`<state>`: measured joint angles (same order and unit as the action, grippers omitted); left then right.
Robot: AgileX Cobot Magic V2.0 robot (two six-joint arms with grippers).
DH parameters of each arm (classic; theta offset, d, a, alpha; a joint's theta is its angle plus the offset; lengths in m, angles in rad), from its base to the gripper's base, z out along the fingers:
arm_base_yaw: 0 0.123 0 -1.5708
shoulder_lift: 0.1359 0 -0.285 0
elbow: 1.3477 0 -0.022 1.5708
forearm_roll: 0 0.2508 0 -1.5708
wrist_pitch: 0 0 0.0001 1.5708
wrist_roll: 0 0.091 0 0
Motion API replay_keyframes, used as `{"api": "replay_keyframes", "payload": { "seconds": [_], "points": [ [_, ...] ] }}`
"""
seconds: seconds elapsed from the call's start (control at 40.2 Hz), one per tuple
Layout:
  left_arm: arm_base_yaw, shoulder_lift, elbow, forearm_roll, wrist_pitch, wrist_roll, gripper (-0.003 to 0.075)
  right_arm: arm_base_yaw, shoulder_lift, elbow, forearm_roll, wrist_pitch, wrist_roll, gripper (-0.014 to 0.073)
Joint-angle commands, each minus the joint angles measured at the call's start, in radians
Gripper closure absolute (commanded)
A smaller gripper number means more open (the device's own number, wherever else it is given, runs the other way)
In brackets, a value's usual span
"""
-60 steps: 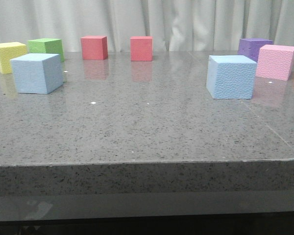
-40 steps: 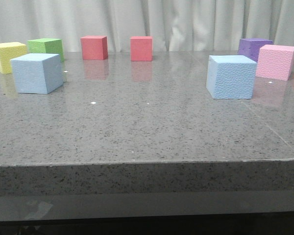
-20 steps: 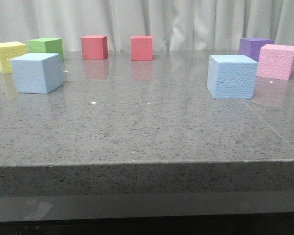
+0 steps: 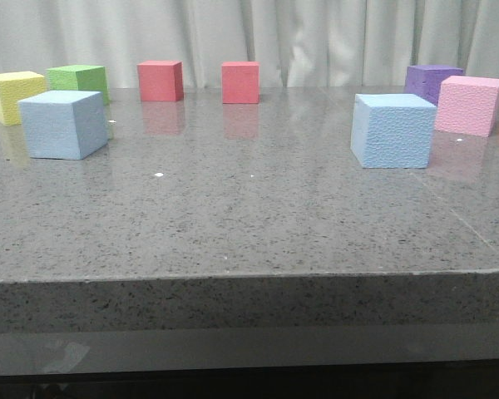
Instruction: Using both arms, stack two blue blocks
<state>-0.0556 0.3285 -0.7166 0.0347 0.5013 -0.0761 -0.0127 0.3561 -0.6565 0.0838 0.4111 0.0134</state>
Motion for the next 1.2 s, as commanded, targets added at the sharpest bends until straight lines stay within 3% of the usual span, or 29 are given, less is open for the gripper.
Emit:
{"api": "replay_keyframes", "payload": {
  "seconds": [0.0,0.498,0.573,0.622,0.672,0.772,0.871,0.921,1.17],
  "points": [
    [0.0,0.066,-0.033,0.001,-0.062,-0.01,0.0739,-0.007,0.064,-0.035,-0.014,-0.064,-0.008,0.0661],
    [0.0,0.15,-0.023,0.001,-0.067,-0.01,0.0739,-0.008,0.11,-0.035,-0.014,-0.057,-0.008,0.0661],
    [0.0,0.15,-0.023,0.001,-0.067,-0.01,0.0738,-0.008,0.11,-0.035,-0.014,-0.057,-0.008,0.0645],
    [0.0,0.15,-0.023,0.001,-0.06,-0.01,0.0722,-0.008,0.11,-0.035,-0.014,-0.057,-0.008,0.0591],
    [0.0,0.15,-0.023,0.007,-0.047,-0.01,0.066,-0.008,0.112,-0.035,-0.015,-0.051,-0.013,0.0505],
    [0.0,0.15,-0.023,0.023,-0.049,-0.01,0.0366,-0.008,0.112,-0.035,-0.017,-0.05,-0.013,0.0274],
    [0.0,0.15,-0.023,0.021,-0.05,-0.01,0.0183,-0.008,0.112,-0.035,-0.017,-0.05,-0.013,0.0139],
    [0.0,0.15,-0.023,0.007,-0.05,-0.01,0.0153,-0.008,0.112,-0.035,-0.017,-0.05,-0.013,0.0121],
    [0.0,0.15,-0.023,0.007,-0.05,-0.01,0.0152,-0.008,0.112,-0.035,-0.017,-0.05,-0.013,0.0125]
  ]
}}
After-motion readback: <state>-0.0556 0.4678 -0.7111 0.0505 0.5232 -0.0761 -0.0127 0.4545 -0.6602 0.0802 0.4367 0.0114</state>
